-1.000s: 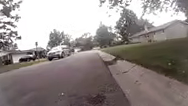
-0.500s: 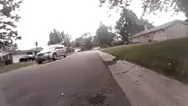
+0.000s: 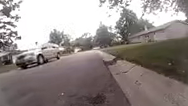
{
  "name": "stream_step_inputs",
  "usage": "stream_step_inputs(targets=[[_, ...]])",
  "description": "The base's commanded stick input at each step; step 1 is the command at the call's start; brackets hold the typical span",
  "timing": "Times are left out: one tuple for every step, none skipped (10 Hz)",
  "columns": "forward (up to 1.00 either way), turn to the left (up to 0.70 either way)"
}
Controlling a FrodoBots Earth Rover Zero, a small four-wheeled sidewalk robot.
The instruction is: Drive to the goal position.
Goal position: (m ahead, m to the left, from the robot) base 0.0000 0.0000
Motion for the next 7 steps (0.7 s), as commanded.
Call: stream_step_inputs(targets=[[0.04, 0.0], [0.02, 0.0], [0.0, 0.0], [0.0, 0.0], [0.0, 0.0], [0.0, 0.0], [0.0, 0.0]])
